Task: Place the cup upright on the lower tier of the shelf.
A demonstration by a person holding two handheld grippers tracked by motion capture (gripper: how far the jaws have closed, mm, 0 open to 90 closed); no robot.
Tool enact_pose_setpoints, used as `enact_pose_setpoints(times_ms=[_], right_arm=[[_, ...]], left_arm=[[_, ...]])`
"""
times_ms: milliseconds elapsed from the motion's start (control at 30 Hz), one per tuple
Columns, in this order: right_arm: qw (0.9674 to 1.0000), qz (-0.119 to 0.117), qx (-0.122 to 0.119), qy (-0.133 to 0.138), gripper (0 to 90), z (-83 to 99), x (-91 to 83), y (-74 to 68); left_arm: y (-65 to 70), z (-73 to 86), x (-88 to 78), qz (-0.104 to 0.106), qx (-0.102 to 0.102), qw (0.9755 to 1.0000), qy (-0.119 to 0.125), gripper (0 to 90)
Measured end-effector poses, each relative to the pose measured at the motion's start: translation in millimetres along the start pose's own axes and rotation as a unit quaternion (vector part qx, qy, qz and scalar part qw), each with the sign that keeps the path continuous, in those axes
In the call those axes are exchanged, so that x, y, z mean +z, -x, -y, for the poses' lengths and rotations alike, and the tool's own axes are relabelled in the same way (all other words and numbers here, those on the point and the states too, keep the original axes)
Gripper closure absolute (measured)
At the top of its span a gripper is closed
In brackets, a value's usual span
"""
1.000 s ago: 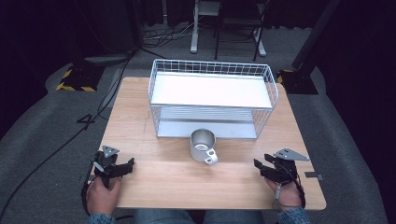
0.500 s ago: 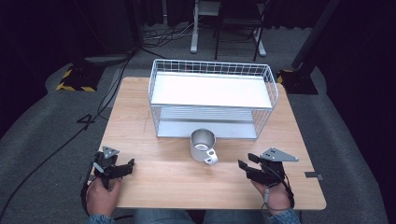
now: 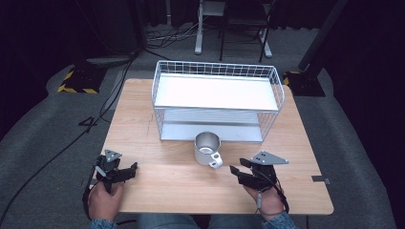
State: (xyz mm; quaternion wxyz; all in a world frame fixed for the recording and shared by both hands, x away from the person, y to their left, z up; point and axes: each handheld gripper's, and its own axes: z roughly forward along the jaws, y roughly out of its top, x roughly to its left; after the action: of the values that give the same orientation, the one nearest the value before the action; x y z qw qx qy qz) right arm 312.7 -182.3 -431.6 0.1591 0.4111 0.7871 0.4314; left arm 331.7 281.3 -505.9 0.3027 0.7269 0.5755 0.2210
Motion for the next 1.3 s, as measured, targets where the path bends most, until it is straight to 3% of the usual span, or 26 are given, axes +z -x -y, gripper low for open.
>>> enact_pose_setpoints(times_ms=[300,433,700,967,1167,1300], right_arm=[[0.9999,-0.013,0.002,-0.006,47.2,-6.6,21.2,-12.6],[0.9996,-0.022,0.016,-0.008,46.9,-9.5,28.6,-13.4],[0.9993,-0.030,0.014,-0.014,47.8,-12.2,43.1,-17.0],[0.9994,-0.023,0.008,-0.022,57.2,-14.4,54.8,-19.6],[0.9996,-0.014,-0.005,-0.024,69.5,-16.3,58.0,-21.7],[0.9995,-0.006,-0.020,-0.024,70.5,-17.0,57.9,-24.4]], left_arm=[[-0.1,0.0,-0.1,0.000,0.001,1.0000,-0.001,15.4],[0.0,0.0,0.0,0.000,0.000,1.0000,0.000,15.4],[-0.1,0.0,0.0,0.000,0.000,1.0000,0.000,15.4],[0.0,0.0,0.0,0.000,0.000,1.0000,0.000,15.5],[-0.1,0.0,0.0,0.000,0.000,1.0000,0.000,15.5],[-0.1,0.0,-0.1,0.000,0.001,1.0000,-0.001,15.4]])
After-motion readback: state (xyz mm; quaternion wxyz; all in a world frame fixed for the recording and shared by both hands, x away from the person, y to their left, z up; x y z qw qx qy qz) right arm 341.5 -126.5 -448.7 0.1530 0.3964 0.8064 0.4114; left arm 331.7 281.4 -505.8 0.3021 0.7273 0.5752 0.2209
